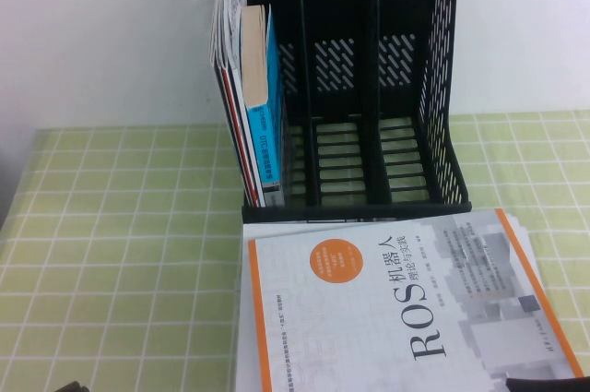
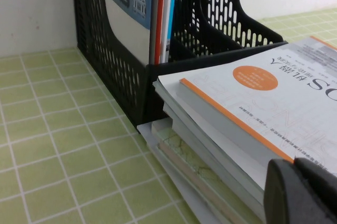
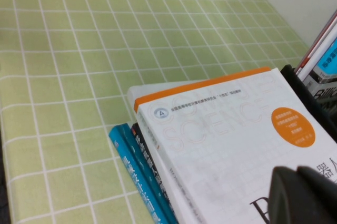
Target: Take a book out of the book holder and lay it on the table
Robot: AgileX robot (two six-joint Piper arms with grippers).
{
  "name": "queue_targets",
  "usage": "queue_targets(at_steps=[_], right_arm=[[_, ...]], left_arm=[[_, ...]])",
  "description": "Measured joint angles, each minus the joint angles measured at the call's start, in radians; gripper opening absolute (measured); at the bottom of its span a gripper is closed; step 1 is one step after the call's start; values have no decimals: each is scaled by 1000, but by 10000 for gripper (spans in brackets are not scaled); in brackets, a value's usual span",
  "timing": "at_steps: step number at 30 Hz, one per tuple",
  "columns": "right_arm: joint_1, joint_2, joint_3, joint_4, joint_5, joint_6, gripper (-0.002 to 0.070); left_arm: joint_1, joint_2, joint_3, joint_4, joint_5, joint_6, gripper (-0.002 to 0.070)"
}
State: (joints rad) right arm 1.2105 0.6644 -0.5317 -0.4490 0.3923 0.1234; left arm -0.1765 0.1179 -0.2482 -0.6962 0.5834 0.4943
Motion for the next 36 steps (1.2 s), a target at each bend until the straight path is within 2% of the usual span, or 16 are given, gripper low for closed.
queue_targets(at_steps=[5, 7, 10, 17, 21, 24, 29, 33, 36], right_arm=[[-9, -18, 5, -7, 3, -6, -1], [-61, -49, 21, -14, -15, -23, -1], [-204, -124, 75, -2, -114, 9, -1], [-667, -344, 366, 8, -467, 243, -1], [-883, -481, 505, 8, -493, 424, -1], [-994, -577, 557, 4, -484, 504, -1], [-1074, -668, 560, -137, -469, 607, -1], [-1084, -674, 560, -256, -392, 757, -1], [-1084, -674, 560, -320, -368, 803, -1]], left_arm=[[0, 0, 0, 0, 13, 9, -1], [0, 0, 0, 0, 15, 10, -1], [0, 0, 0, 0, 15, 13, -1], [0, 0, 0, 0, 15, 15, -1], [0, -2, 0, 0, 15, 15, -1], [0, -2, 0, 0, 15, 15, -1], [0, -2, 0, 0, 15, 17, -1], [0, -2, 0, 0, 15, 19, -1], [0, -2, 0, 0, 17, 19, -1]])
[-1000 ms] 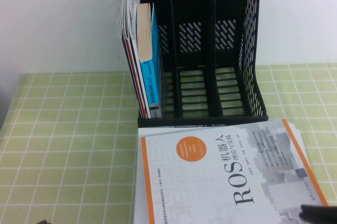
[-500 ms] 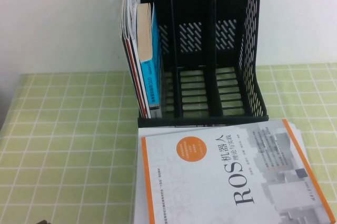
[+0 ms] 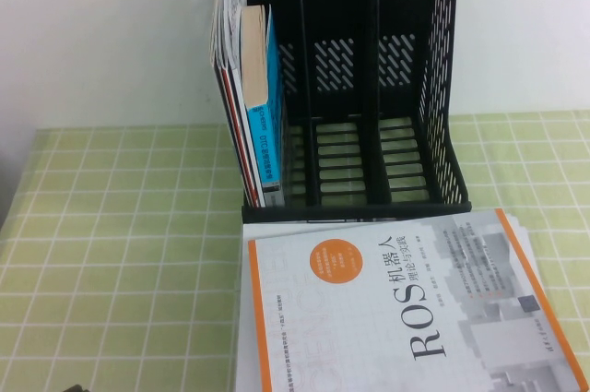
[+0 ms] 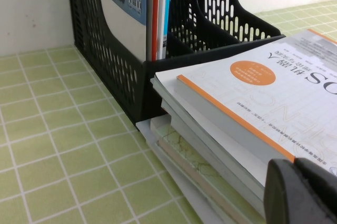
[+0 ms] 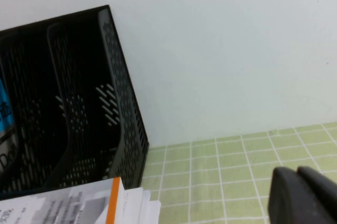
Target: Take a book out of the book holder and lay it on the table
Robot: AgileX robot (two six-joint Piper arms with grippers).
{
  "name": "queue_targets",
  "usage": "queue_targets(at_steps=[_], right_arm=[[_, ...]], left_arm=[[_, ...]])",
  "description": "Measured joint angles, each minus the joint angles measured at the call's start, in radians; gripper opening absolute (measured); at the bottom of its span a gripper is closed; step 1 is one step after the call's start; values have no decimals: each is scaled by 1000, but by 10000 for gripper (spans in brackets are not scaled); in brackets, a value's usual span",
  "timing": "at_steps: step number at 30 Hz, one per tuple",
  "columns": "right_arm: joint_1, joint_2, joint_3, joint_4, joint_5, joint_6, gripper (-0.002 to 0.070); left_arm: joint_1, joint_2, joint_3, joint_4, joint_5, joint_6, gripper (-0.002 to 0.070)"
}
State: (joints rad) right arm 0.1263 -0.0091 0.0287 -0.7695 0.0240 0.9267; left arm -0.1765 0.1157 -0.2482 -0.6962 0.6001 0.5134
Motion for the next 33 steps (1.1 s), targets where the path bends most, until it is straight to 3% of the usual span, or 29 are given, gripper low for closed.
queue_targets(at_steps=[11, 14, 17, 19, 27, 33], right_arm=[[0, 0, 0, -24, -5, 1, -1], [0, 0, 0, 195, 3, -220, -1], [0, 0, 0, 598, 49, -675, -1], [-2, 0, 0, 777, 101, -867, -1], [-132, 0, 0, 824, 256, -921, -1], [-144, 0, 0, 824, 336, -1010, -1]], left_arm=[[0, 0, 0, 0, 0, 2, -1], [0, 0, 0, 0, 0, 2, -1], [0, 0, 0, 0, 0, 2, -1], [0, 0, 0, 0, 0, 2, -1], [0, 0, 0, 0, 0, 2, -1], [0, 0, 0, 0, 0, 2, -1]])
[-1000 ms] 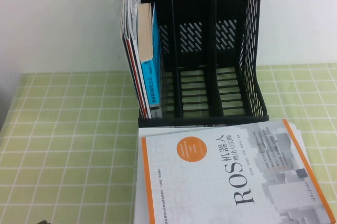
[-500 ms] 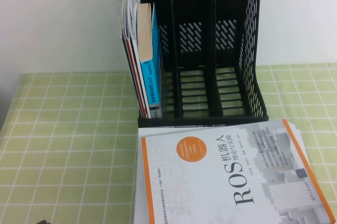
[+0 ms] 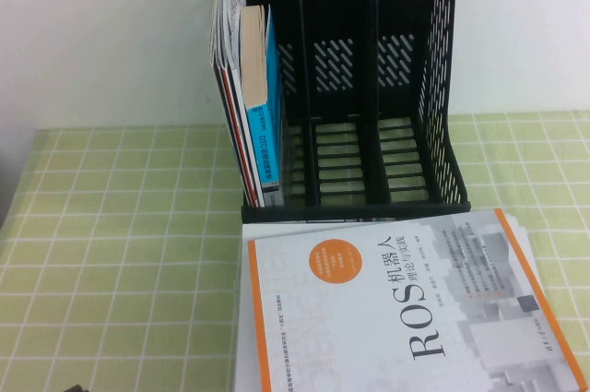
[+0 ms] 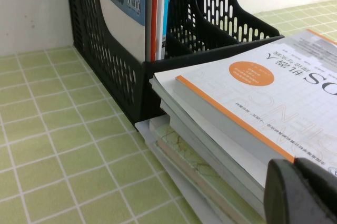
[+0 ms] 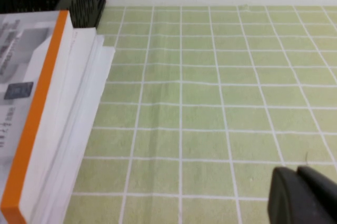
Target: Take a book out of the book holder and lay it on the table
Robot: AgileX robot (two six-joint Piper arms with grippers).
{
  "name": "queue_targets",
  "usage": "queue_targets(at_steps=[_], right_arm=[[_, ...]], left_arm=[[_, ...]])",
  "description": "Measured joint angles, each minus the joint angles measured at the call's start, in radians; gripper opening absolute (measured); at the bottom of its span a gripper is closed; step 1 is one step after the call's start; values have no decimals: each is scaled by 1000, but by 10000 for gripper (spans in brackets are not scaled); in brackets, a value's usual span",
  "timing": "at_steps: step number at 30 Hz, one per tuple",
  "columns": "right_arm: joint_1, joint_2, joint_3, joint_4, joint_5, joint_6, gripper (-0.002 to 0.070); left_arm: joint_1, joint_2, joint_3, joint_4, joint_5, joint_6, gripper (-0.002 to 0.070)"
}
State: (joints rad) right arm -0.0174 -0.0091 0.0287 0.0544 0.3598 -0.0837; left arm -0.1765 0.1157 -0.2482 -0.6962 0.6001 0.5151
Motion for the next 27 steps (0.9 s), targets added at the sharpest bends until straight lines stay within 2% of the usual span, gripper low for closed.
queue_targets(at_steps=[23, 27], right_arm=[[-3, 0, -2, 1, 3, -18, -1], [-3, 0, -2, 1, 3, -18, -1]], left_arm=[[0, 0, 0, 0, 0, 0, -1], [0, 0, 8, 49, -77, -15, -1]])
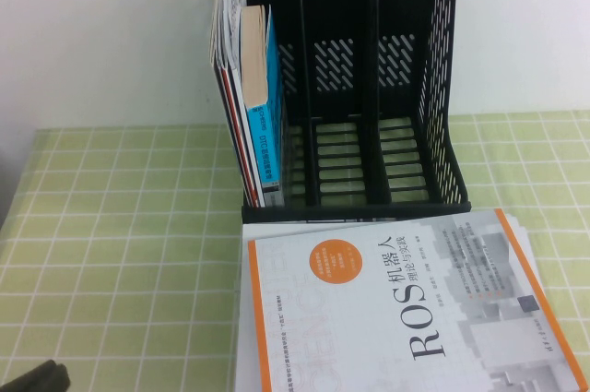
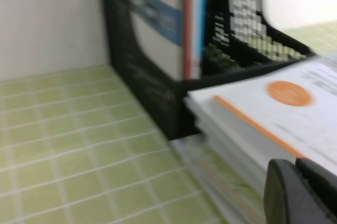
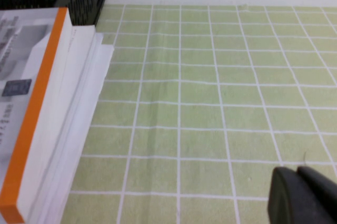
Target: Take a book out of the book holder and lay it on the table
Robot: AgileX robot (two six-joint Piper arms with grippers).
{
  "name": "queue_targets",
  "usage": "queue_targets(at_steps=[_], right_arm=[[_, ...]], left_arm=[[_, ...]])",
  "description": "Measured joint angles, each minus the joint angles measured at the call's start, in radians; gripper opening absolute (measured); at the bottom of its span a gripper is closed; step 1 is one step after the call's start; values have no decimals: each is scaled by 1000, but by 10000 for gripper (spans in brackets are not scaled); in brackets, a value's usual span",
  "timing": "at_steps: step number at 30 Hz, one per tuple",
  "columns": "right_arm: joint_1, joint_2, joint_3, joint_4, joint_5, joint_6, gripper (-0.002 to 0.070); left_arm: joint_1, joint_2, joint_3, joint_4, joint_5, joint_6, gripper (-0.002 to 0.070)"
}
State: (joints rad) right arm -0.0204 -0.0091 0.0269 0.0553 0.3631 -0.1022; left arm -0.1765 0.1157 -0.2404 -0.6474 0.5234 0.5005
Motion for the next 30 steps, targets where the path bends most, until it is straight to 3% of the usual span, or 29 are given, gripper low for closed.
queue_targets(at_steps=[2, 7, 10, 30], right_arm=[[0, 0, 0, 0, 0, 0, -1], [0, 0, 0, 0, 0, 0, -1], [0, 0, 0, 0, 0, 0, -1], [-2, 0, 0, 0, 2, 0, -1]], left_arm=[[0, 0, 33, 83, -77, -101, -1], [0, -49, 186, 471, -221, -512, -1], [0, -108, 254, 581, -232, -618, -1], [0, -128, 261, 647, -173, -566, -1]])
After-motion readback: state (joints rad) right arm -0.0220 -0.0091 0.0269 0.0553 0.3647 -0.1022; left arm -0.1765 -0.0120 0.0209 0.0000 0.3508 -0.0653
